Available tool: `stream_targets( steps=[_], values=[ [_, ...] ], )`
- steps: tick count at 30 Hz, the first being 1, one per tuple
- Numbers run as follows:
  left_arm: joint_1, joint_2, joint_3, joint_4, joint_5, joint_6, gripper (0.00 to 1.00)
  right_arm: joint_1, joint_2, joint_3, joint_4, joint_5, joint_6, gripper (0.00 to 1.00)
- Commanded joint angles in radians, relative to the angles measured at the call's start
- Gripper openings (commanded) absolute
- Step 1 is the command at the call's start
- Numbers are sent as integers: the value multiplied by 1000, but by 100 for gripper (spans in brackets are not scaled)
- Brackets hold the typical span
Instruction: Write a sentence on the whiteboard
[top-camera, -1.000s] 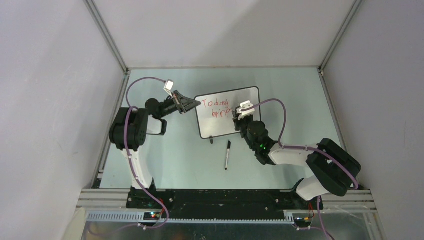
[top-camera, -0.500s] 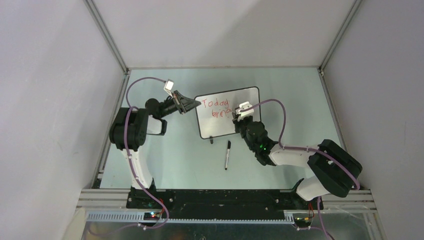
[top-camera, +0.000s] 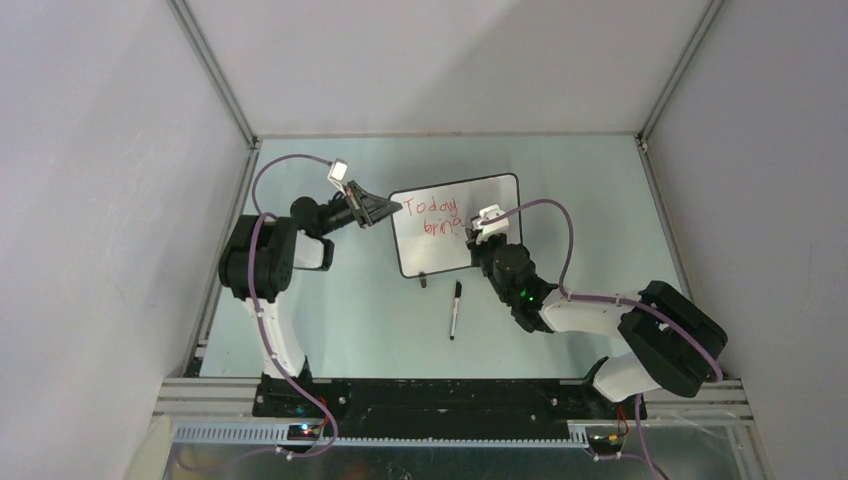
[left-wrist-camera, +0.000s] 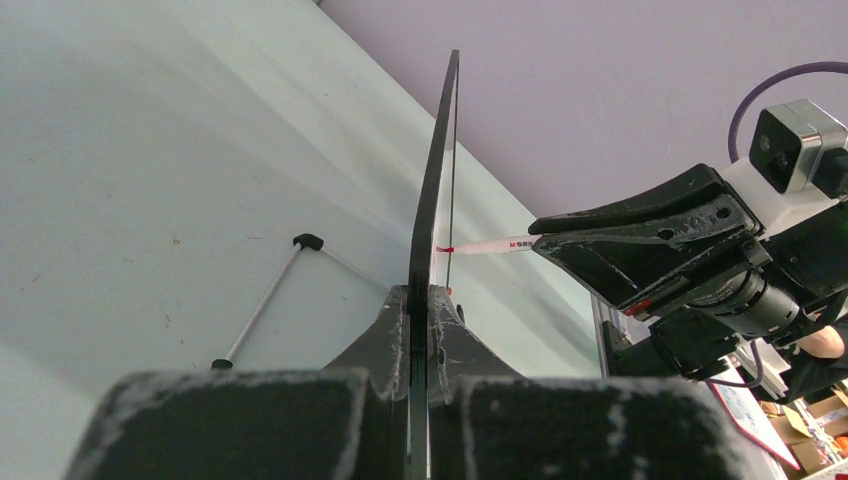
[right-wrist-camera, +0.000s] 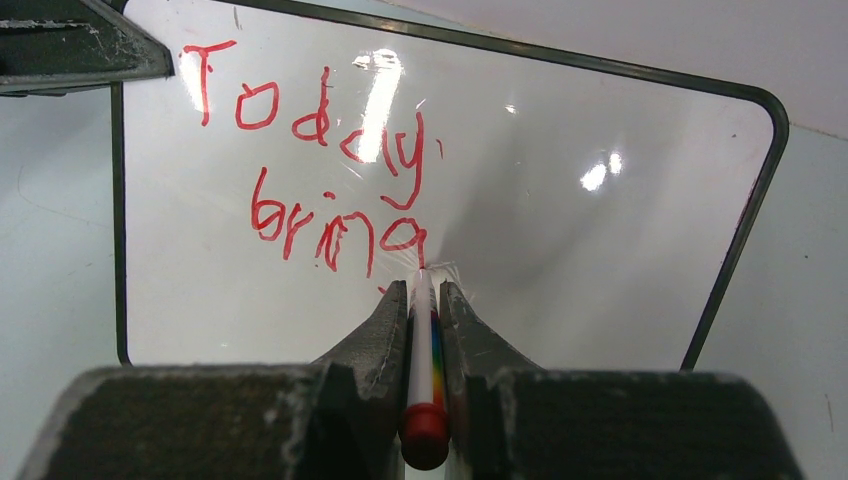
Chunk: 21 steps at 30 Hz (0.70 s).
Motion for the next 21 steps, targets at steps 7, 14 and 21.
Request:
stream_targets(
  steps=[7,14,21],
  values=[
    [7,-20,3,50,21,44,0,6,-26,-1,-20,10,10,0],
    [6,-20,4,51,20,42,0,4,-33,0,-55,11,20,0],
    [8,-20,4,50,20,42,0,7,-41,0,-76,-3,24,0]
  ],
)
